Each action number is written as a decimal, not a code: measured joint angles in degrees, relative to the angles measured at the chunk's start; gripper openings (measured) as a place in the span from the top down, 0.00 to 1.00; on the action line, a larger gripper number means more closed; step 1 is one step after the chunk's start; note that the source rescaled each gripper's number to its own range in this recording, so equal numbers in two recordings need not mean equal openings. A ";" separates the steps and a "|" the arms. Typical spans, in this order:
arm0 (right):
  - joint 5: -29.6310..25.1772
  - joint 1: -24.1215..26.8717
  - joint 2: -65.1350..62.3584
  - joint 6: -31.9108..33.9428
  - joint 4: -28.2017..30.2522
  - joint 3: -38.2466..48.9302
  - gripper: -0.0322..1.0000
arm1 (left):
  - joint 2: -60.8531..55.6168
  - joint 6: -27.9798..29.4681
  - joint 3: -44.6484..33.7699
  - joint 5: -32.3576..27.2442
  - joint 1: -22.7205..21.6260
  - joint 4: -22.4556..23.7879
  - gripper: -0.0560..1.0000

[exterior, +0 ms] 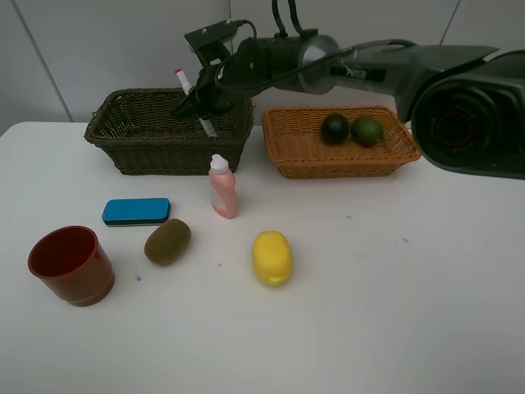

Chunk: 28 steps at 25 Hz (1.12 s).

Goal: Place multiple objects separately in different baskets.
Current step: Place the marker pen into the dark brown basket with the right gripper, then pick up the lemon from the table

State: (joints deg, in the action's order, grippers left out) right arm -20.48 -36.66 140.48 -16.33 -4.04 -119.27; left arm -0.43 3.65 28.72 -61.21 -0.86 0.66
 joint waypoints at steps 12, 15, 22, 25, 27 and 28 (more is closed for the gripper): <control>-0.17 0.00 0.00 0.10 -1.66 0.00 0.85 | 0.00 0.00 0.00 0.00 0.00 0.00 0.00; -0.17 0.00 0.00 0.10 -1.81 0.00 0.54 | 0.00 0.00 0.00 0.00 0.00 0.00 0.00; -0.23 0.00 0.00 0.10 -1.94 0.00 0.11 | 0.00 0.00 0.00 0.00 0.00 0.00 0.00; -0.41 0.00 0.00 0.11 -1.94 0.00 0.09 | 0.00 0.00 0.00 0.00 0.00 0.00 0.00; -0.53 0.00 0.00 0.16 -1.99 0.00 0.09 | 0.00 0.00 0.00 0.00 0.00 0.00 0.00; -0.53 0.00 0.00 0.16 -1.99 0.00 0.09 | 0.00 0.00 0.00 0.00 0.00 0.00 0.00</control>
State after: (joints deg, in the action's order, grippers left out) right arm -21.00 -36.66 140.48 -16.17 -6.03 -119.27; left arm -0.43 3.65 28.72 -61.21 -0.86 0.66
